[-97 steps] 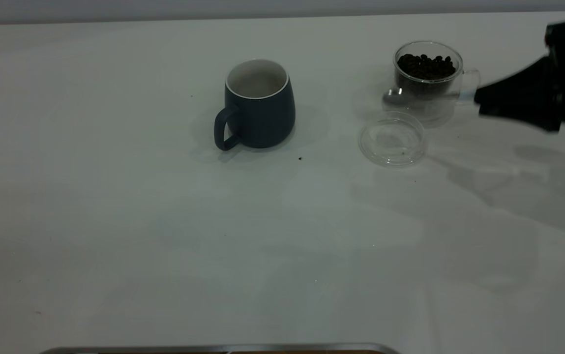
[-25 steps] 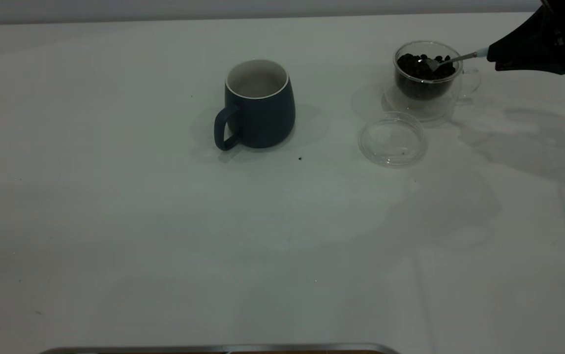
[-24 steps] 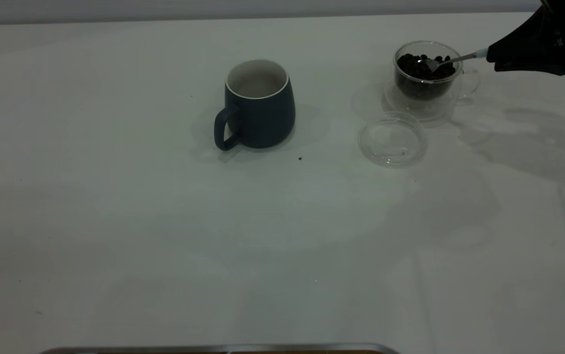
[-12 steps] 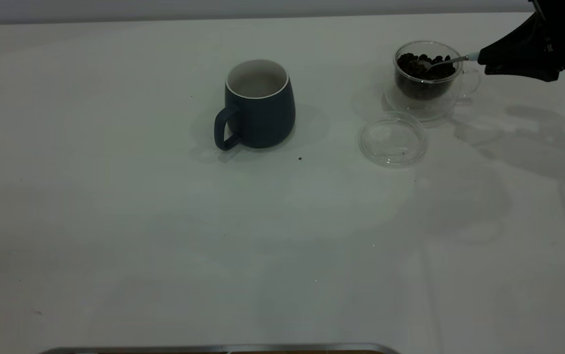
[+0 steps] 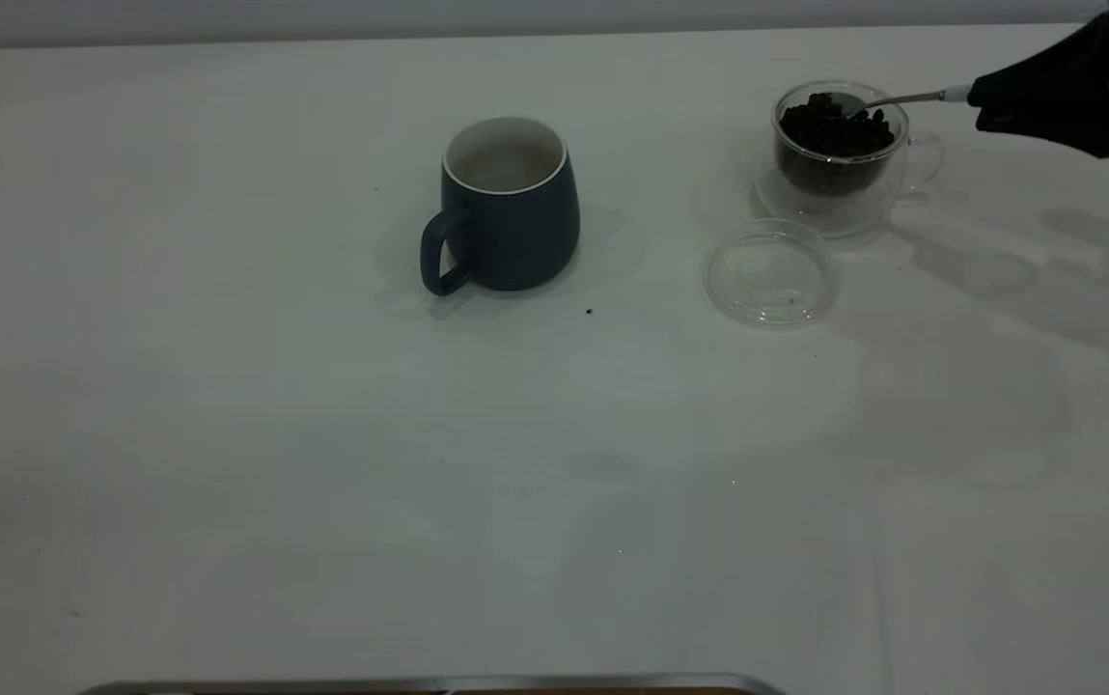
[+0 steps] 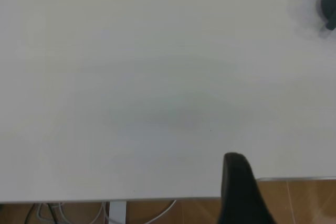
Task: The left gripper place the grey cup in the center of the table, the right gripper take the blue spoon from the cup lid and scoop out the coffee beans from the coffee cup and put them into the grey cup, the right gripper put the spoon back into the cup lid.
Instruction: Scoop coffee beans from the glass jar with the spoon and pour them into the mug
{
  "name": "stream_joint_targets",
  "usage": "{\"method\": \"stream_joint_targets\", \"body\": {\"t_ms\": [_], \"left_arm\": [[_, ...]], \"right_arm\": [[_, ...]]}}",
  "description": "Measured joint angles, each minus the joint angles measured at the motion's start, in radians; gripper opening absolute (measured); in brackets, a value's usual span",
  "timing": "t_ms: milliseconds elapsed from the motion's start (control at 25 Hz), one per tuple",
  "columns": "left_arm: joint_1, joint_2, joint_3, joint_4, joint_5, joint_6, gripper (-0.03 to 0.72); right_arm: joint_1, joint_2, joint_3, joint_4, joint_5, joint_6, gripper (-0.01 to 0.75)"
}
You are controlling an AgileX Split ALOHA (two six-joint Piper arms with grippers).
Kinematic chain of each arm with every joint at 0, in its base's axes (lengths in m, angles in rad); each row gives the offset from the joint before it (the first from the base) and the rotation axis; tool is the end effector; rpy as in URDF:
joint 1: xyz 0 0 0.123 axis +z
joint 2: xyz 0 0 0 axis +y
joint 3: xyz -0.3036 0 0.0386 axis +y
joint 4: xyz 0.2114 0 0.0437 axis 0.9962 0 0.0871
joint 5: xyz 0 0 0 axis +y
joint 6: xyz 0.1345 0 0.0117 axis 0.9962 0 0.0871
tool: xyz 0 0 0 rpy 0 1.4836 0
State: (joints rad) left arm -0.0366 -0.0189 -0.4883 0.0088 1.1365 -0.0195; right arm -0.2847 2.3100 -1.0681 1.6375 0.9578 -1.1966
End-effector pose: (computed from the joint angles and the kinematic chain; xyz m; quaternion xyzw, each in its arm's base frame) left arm -0.0250 0.0020 0.2270 0.0071 0.8706 -0.0094 0.4919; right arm 0.3964 -0.0012 0.0674 0.2171 0.8396 0.4651 0.1776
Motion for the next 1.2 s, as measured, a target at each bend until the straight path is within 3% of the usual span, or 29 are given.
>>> {"method": "stream_joint_targets", "body": {"t_ms": [320,560,1200], "left_arm": [[0.000,0.000,0.000,0.000,0.000,0.000,0.497],[0.000,0.000,0.000,0.000,0.000,-0.001,0.497],[0.000,0.000,0.000,0.000,0.000,-0.002,0.497]], "right_arm": [[-0.028,0.060,-0.001,0.063,0.134,-0.016,0.111],[-0.014,0.059,-0.002,0.069,0.170,-0.047,0.111],[0.232,0.036,-0.002,0.139,0.177,-0.064,0.111]]}}
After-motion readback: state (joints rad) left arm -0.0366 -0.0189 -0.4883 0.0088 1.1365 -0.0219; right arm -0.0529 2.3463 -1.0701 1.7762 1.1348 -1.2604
